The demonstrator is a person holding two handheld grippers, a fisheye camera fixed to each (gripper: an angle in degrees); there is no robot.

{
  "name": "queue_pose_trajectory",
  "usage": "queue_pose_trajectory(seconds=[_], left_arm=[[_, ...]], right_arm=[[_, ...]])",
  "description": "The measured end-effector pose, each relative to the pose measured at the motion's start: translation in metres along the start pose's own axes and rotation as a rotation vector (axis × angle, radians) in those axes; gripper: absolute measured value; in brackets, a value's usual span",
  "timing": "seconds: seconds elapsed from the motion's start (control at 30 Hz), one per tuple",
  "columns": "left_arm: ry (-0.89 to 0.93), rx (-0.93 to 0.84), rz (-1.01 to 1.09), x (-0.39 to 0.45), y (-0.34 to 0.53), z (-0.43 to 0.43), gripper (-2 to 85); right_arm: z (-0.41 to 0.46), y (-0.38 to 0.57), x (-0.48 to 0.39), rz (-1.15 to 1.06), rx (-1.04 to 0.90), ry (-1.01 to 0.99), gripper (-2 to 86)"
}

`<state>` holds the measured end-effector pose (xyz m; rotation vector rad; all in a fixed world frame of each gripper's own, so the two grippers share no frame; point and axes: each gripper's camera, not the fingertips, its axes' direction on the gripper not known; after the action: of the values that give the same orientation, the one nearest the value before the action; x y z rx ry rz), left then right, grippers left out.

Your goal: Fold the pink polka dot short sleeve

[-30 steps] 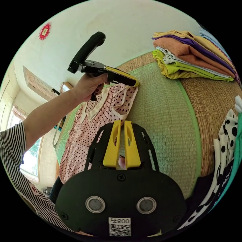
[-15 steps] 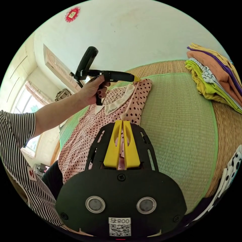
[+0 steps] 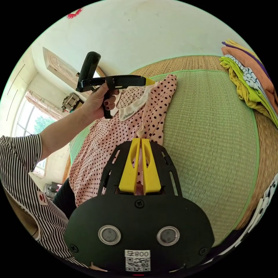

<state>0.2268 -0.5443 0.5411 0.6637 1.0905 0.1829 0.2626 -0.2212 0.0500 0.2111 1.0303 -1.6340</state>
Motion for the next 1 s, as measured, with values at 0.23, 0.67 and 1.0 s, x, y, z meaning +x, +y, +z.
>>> queue_pose_trajectory(seconds=[0.23,0.67,1.0], left_arm=[[-0.147,-0.150,0.025,0.003,-0.009,0.032,0.5],[-0.112,-0.111,-0.021,-0.005,0.005,0.005,0.2],[-0.088,-0.072,-0.010,-0.003,0.007,-0.025,0.2]], right_arm=[[-0.012,-0.010,0.000,-0.017,0.005,-0.058,0.3],[-0.007,-0.029,-0.015,-0.072,-0.100,0.018,1.6],[-0.026,-0.035,-0.028,-0.124,-0.019,-0.016,1.9]])
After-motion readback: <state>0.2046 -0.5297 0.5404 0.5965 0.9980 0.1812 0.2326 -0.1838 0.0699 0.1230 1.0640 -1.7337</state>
